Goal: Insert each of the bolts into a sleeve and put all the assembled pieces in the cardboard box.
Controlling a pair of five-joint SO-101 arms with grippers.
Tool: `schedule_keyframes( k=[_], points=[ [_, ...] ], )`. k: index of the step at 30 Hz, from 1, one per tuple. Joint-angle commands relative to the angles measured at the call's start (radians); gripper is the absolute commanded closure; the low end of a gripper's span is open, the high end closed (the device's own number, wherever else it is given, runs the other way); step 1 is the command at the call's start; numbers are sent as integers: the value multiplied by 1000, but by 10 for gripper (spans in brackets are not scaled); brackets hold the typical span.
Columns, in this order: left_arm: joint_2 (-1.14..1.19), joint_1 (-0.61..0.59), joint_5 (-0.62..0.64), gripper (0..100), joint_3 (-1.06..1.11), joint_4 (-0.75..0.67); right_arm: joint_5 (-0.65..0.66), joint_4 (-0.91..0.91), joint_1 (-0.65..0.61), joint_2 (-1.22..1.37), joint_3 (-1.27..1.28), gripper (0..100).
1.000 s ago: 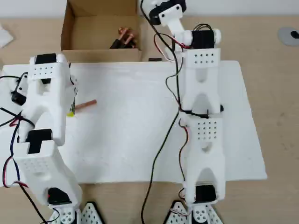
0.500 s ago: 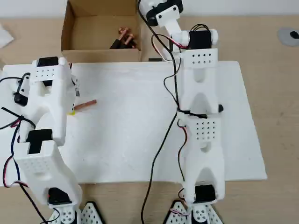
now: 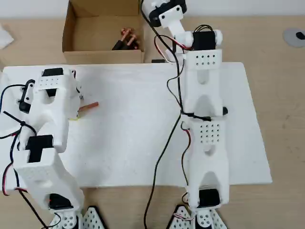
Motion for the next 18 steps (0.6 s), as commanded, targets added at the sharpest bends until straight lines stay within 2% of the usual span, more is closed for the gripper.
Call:
schedule_keyframes(
  k=[1, 7, 12, 18],
  points=[
    [-12, 14, 6, 757, 5, -23, 9, 17, -18, -74, -2, 748],
    [-12, 9, 5, 993, 26, -29, 9, 17, -18, -74, -2, 748],
    [-21, 9, -14, 992, 20, -23, 9, 17, -18, -74, -2, 748],
    [-24, -17, -278, 991, -20, 9, 9, 17, -18, -74, -2, 748]
  ],
)
